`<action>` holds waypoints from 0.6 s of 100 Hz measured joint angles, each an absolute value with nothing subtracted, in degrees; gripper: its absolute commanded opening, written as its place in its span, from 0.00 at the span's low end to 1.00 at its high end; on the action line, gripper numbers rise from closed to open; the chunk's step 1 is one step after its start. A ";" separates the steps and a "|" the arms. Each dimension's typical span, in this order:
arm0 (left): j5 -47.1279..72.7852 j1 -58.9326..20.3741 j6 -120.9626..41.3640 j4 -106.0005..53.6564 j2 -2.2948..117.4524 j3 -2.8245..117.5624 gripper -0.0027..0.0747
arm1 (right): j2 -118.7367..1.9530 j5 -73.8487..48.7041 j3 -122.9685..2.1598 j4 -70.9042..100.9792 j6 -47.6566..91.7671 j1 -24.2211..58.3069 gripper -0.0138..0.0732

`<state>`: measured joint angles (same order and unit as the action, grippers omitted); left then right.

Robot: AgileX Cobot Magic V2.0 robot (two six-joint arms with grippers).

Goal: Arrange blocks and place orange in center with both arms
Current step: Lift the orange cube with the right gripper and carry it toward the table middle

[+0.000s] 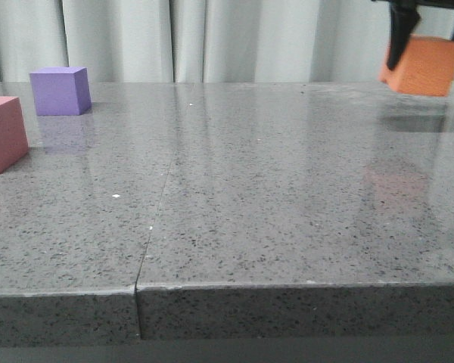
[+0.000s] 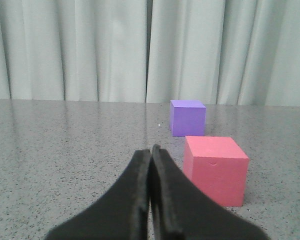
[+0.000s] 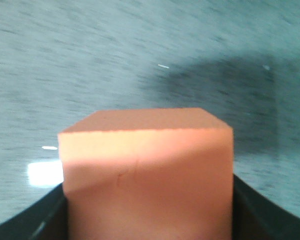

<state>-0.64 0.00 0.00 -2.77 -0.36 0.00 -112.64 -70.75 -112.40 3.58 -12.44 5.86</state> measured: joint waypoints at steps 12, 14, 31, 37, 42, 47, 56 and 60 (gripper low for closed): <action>-0.64 0.00 0.00 -2.77 -0.36 0.00 0.01 | -112.64 -71.03 -114.14 3.58 -15.49 9.84 0.57; -0.64 0.00 0.00 -2.77 -0.36 0.00 0.01 | -112.64 -71.03 -114.41 3.58 -16.13 10.64 0.57; -0.64 0.00 0.00 -2.77 -0.36 0.00 0.01 | -112.64 -71.16 -114.63 3.58 -20.70 17.22 0.57; -0.64 0.00 0.00 -2.77 -0.36 0.00 0.01 | -112.64 -71.16 -114.63 3.47 -22.89 19.70 0.57; -0.64 0.00 0.00 -2.77 -0.36 0.00 0.01 | -112.64 -71.16 -114.63 3.47 -24.59 21.44 0.57; -0.64 0.00 0.00 -2.77 -0.36 0.00 0.01 | -112.64 -71.16 -114.63 3.36 -26.18 22.94 0.57; -0.64 0.00 0.00 -2.77 -0.36 0.00 0.01 | -113.37 -71.16 -115.26 3.36 -28.48 24.92 0.57; -0.64 0.00 0.00 -2.77 -0.36 0.00 0.01 | -114.09 -71.16 -115.83 3.25 -28.95 25.40 0.57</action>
<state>-0.64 0.00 0.00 -2.77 -0.36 0.00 -114.09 -71.16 -115.83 3.25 -28.95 25.40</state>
